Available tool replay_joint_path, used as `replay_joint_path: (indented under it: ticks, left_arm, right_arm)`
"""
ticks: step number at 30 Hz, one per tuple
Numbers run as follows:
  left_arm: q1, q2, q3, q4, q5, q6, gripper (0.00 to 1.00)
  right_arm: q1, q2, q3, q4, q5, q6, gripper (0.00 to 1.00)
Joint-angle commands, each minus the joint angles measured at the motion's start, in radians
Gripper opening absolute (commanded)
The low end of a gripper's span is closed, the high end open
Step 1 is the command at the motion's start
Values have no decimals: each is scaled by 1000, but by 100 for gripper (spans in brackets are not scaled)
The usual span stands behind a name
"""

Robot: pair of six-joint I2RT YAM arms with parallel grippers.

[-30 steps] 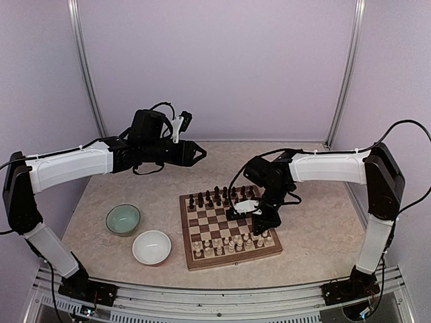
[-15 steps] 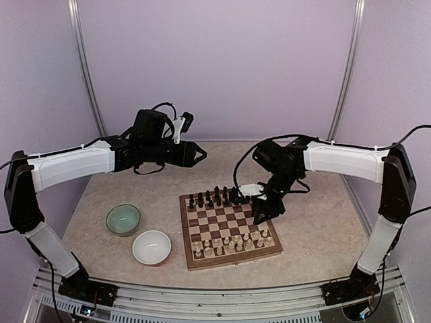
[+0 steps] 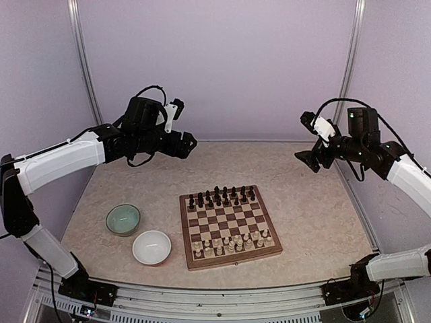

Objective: Set up the chess pieces on the board
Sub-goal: Reset both arms

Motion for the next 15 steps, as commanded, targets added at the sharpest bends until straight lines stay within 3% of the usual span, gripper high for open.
replay_joint_path:
  ticks: [1,6,10,15]
  left_arm:
    - [18,-113,23,-51,-186,7,99]
    - [47,-217,-28,-16,-336,4,99]
    - [52,-316,-186,140,-447,69,99]
    - [71,-434,-395,332,-439,123,99]
  right_arm:
    - [-45,-32,-44,235,153,166,99]
    - [-125,-71,-41,307,204,335,99]
    - [-181,-74,-71,318,129,414,99]
    - [-261,-160,-239,465,53,523,99]
